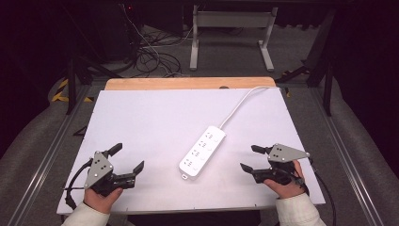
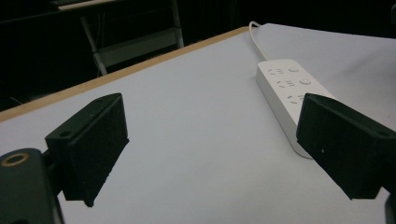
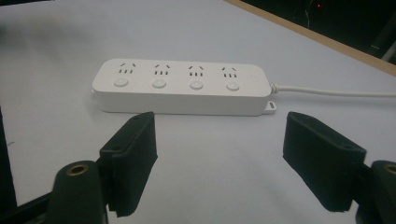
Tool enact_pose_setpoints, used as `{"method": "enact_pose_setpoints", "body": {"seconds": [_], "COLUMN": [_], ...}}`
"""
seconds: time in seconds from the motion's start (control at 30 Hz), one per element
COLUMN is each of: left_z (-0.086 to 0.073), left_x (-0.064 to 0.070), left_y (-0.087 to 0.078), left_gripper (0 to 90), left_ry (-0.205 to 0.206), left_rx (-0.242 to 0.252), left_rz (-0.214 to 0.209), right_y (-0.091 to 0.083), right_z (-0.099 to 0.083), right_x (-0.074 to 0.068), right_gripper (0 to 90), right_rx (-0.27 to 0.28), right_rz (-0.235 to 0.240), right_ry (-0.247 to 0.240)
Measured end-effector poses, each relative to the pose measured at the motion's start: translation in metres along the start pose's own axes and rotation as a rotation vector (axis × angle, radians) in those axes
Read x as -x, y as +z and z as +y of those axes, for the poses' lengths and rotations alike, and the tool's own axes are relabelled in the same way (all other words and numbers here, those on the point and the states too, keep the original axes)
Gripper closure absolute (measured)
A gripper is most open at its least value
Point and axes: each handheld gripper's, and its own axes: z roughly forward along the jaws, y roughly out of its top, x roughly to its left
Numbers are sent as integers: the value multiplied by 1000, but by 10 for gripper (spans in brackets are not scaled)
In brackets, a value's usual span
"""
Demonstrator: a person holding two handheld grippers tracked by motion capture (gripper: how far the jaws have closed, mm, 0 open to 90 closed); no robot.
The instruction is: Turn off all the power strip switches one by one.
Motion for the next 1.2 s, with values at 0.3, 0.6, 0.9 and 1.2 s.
{"method": "enact_pose_setpoints", "body": {"seconds": [0.3,0.6,0.9,1.2], "left_z": [1,1,2,2], "left_x": [2,2,4,4], "left_y": [-1,-1,-2,-2], "left_gripper": [97,102,102,102], "left_ry": [15,1,16,23], "left_rx": [0,-7,-2,1], "left_rz": [-1,3,12,15], "right_y": [-2,-3,-2,12], "right_z": [2,3,13,33], "right_x": [-1,-1,-2,-6], "right_gripper": [275,302,336,335], "right_rx": [3,11,0,-5], "right_rz": [-9,-23,3,52], "right_ry": [-18,-19,-24,-21]}}
